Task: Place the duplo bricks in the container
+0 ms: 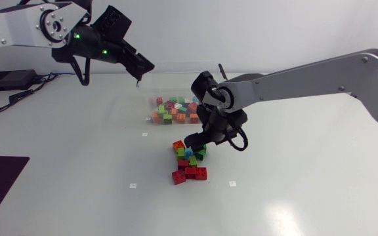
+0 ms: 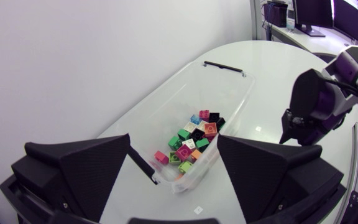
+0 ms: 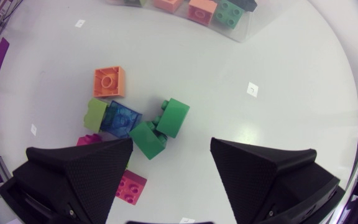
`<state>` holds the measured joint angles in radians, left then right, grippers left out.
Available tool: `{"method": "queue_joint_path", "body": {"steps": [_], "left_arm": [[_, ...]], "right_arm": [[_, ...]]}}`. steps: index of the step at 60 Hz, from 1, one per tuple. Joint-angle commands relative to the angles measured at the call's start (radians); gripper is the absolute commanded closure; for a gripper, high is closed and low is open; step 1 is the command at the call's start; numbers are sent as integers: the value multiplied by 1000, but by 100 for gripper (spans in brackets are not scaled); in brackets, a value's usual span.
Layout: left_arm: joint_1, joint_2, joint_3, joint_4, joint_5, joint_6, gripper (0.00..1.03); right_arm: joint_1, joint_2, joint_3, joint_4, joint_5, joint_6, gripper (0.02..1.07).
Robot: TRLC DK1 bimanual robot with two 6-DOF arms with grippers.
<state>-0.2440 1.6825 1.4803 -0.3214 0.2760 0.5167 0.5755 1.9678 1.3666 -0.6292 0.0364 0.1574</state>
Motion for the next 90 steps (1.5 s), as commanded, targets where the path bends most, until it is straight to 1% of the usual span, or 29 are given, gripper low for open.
{"method": "queue_joint_path", "body": {"steps": [1, 5, 9, 14, 20, 23, 26, 33, 35, 36, 39, 47, 57, 59, 67, 75, 82, 85, 90], "left_arm": [[6, -78, -110, 16, 5, 37, 5], [11, -122, -169, 38, 6, 51, 5], [11, -164, -226, 41, 5, 69, 5], [11, -210, -302, 42, 6, 94, 5], [11, -234, -359, 53, 5, 114, 5], [9, -247, -388, 62, 6, 126, 5], [8, -256, -410, 68, 6, 132, 5], [-6, -262, -465, 70, 8, 166, 5], [-11, -262, -479, 68, 8, 177, 5], [-18, -262, -494, 70, 8, 189, 6], [-29, -262, -517, 68, 15, 212, 6], [-55, -236, -560, 68, 22, 272, 6], [-94, -172, -563, 71, 25, 292, 6], [-110, -136, -561, 84, 25, 292, 6], [-136, -37, -542, 111, 25, 293, 6], [-144, 86, -486, 137, 25, 292, 5], [-153, 169, -437, 143, 26, 292, 6], [-155, 217, -408, 170, 26, 287, 6], [-159, 252, -377, 182, 26, 286, 6]], "right_arm": [[6, 36, 45, -12, 16, 33, 22], [6, 46, 63, -12, 17, 36, 22], [6, 63, 81, -12, 23, 42, 26], [1, 82, 98, -12, 23, 45, 26], [0, 98, 114, -26, 25, 57, 27], [-3, 101, 114, -26, 28, 62, 32], [-8, 108, 115, -26, 30, 64, 34], [-16, 134, 115, -23, 30, 64, 34], [-17, 135, 115, -23, 30, 64, 36], [-19, 140, 115, -20, 30, 64, 39], [-23, 144, 117, -17, 31, 64, 41], [-34, 171, 124, -10, 30, 64, 50], [-35, 175, 114, 14, 23, 48, 67], [-37, 175, 108, 19, 20, 39, 68], [-40, 149, 60, 46, 10, 19, 69], [-55, 60, -11, 80, 5, -2, 69], [-72, -4, -44, 82, 5, -10, 69], [-82, -46, -60, 77, 5, -13, 69], [-94, -96, -72, 68, 3, -22, 69]]}}
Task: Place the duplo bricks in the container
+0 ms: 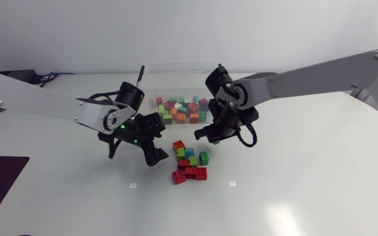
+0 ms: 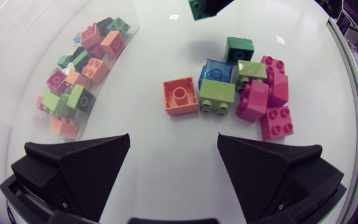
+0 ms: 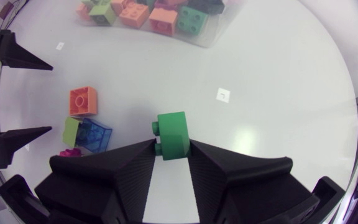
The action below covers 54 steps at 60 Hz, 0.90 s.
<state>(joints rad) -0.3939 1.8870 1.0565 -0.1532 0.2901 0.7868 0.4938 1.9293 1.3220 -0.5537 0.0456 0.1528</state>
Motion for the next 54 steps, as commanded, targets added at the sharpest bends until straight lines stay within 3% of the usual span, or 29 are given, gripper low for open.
{"method": "queue_joint_path", "body": {"steps": [1, 24, 54], "left_arm": [[-10, 49, 50, 15, 12, 15, 5], [-46, 142, 148, 60, 15, 2, 6], [-69, 202, 220, 53, 14, -60, 6]], "right_arm": [[-17, -72, -30, -11, -9, -21, 69], [-66, -222, 74, -87, -29, -38, 69], [-64, -231, 206, -155, -38, -21, 69]]}}
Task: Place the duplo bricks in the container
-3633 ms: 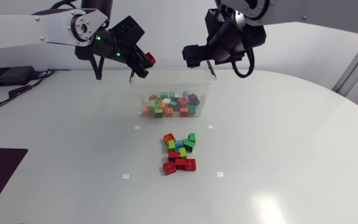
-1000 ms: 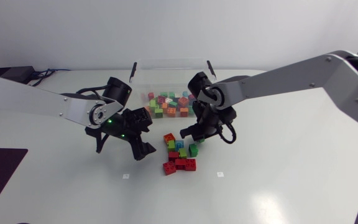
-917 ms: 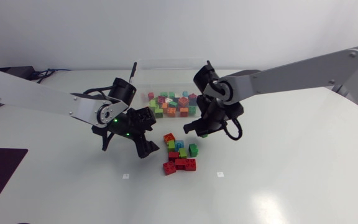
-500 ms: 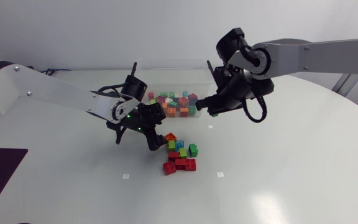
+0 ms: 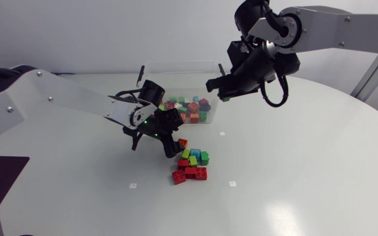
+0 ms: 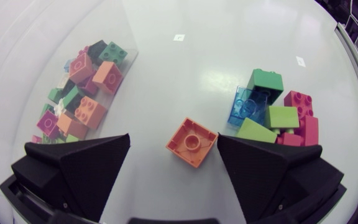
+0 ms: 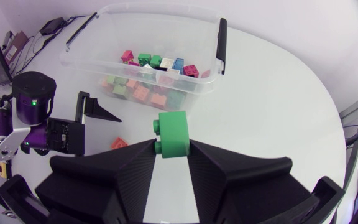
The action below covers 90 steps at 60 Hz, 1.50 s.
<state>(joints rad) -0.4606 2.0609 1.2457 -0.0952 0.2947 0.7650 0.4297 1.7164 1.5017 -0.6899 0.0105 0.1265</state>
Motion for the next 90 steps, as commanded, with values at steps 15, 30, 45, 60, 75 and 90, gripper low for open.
{"method": "queue_joint_path", "body": {"steps": [15, 30, 45, 60, 75, 90], "left_arm": [[16, 24, -8, -28, 9, -16, 20], [22, -56, -131, -24, 100, 92, 48], [39, -91, -152, 8, 113, 103, 41], [71, -38, -80, 60, 135, 160, 8], [56, 30, 12, -67, 169, 318, 7], [48, 88, 89, -187, 179, 430, 7]], "right_arm": [[-11, -29, 26, -26, -6, 1, 69], [-16, -44, 15, -26, -10, -1, 69], [-29, -58, 9, -26, -26, -10, 69], [-31, -77, -8, -33, -26, -14, 69], [-34, -84, -18, -33, -32, -16, 69], [-45, -70, 11, -17, -49, -27, 68]]}}
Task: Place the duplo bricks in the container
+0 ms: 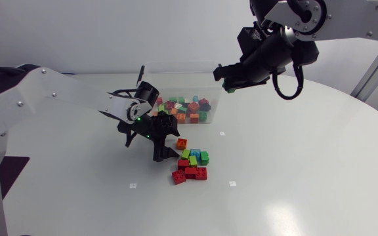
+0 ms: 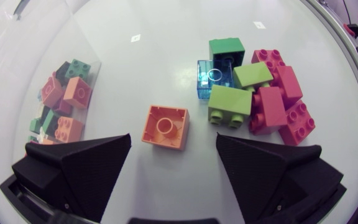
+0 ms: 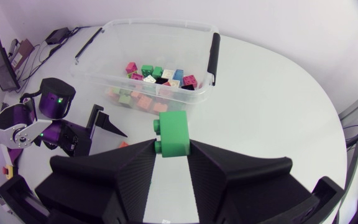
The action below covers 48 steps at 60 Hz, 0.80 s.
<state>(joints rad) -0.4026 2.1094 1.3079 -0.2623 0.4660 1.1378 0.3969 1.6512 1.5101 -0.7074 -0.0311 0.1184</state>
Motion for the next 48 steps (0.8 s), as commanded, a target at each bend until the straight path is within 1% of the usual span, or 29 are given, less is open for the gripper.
{"method": "queue_joint_path", "body": {"steps": [1, 7, 11, 15, 18, 19, 20, 21, 23, 24, 25, 27, 34, 40, 48], "left_arm": [[-10, 41, 28, -20, 8, 57, 7], [-13, 49, 39, -26, 16, 62, 8], [-16, 58, 57, -49, 33, 63, 15], [-22, 64, 73, -71, 34, 65, 20], [-27, 70, 85, -87, 39, 65, 31], [-28, 72, 90, -91, 42, 65, 39], [-28, 72, 90, -92, 42, 65, 43], [-30, 72, 91, -95, 43, 65, 51], [-31, 72, 91, -98, 43, 65, 60], [-33, 70, 90, -100, 43, 65, 70], [-33, 69, 90, -100, 43, 65, 75], [-33, 67, 88, -103, 43, 63, 75], [-25, 49, 90, -167, 43, 73, 76], [-1, -15, 54, -218, 43, 86, 77], [27, -109, -13, -224, 43, 94, 77]], "right_arm": [[-13, -2, 6, 2, -10, -19, 69], [-15, 9, 25, 5, -12, -20, 68], [-20, 25, 48, 9, -20, -22, 68], [-23, 39, 62, 29, -24, -28, 68], [-23, 48, 67, 54, -24, -26, 68], [-23, 56, 68, 74, -24, -25, 68], [-23, 61, 70, 82, -24, -23, 68], [-23, 68, 75, 91, -26, -22, 68], [-23, 84, 85, 97, -26, -19, 68], [-24, 96, 94, 103, -26, -17, 68], [-24, 104, 99, 112, -26, -17, 68], [-24, 116, 107, 125, -24, -16, 68], [-24, 157, 145, 146, -24, -13, 68], [-18, 182, 174, 157, -24, -11, 68], [-13, 229, 229, 166, -24, -10, 68]]}}
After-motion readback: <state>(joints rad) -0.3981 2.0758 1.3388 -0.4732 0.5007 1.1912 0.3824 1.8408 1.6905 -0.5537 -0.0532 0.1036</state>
